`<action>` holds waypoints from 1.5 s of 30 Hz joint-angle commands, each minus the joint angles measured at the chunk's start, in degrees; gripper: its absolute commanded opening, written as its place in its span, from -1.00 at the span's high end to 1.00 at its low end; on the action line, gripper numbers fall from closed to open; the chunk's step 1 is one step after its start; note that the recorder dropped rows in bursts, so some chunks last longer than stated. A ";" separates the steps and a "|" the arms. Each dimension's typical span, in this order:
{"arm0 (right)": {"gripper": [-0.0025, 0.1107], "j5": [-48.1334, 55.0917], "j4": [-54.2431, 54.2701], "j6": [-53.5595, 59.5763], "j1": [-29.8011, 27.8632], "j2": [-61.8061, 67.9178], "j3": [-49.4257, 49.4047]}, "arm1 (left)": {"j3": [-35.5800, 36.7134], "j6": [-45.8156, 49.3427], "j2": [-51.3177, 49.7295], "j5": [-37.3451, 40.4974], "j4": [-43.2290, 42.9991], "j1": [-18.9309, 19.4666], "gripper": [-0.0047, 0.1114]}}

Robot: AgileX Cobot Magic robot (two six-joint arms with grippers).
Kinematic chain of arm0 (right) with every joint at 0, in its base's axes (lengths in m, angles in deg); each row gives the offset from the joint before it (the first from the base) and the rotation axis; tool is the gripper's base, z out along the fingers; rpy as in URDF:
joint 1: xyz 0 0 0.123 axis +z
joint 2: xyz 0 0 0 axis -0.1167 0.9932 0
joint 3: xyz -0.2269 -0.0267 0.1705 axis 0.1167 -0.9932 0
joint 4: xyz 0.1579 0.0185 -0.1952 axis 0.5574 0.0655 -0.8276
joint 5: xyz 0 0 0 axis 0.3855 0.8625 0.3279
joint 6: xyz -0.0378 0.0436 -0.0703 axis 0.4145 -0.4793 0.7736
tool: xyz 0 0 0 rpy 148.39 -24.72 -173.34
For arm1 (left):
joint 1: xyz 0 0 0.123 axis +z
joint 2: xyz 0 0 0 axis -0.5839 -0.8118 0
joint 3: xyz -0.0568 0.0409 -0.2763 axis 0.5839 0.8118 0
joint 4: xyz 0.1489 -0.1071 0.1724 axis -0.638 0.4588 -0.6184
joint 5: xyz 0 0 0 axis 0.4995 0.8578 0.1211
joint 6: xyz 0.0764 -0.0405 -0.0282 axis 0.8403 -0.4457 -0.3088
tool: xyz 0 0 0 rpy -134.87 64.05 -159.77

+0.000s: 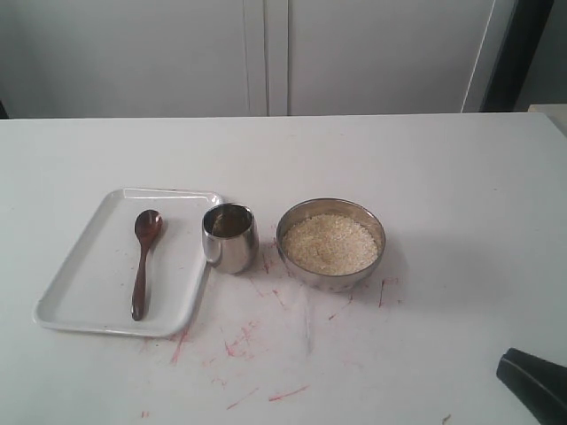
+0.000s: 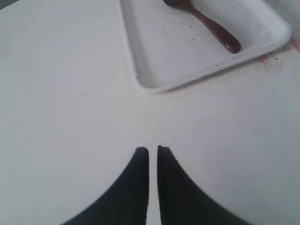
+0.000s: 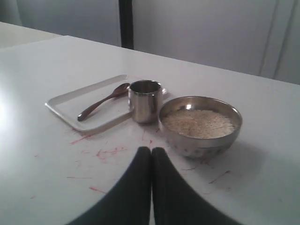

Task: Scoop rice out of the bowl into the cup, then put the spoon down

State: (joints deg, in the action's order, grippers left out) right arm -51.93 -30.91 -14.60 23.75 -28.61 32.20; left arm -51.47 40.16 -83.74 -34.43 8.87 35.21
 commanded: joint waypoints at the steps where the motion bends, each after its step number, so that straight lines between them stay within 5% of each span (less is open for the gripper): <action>1: 0.96 0.05 -0.22 -0.20 -5.35 -0.34 -0.30 | 0.53 -0.33 0.17 2.22 0.00 -0.22 0.67; 23: 0.96 0.05 -0.22 -0.20 -28.12 -0.34 -0.30 | 0.53 -0.33 0.17 2.22 0.00 -0.22 0.67; 45: 0.96 0.05 -0.22 -0.20 -34.63 -0.34 -0.30 | 0.53 -0.33 0.17 2.22 0.00 -0.22 0.67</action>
State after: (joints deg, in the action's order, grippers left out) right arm -51.84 -30.91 -14.60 -10.62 -28.61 32.20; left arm -51.47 40.16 -83.74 -34.43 8.87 35.21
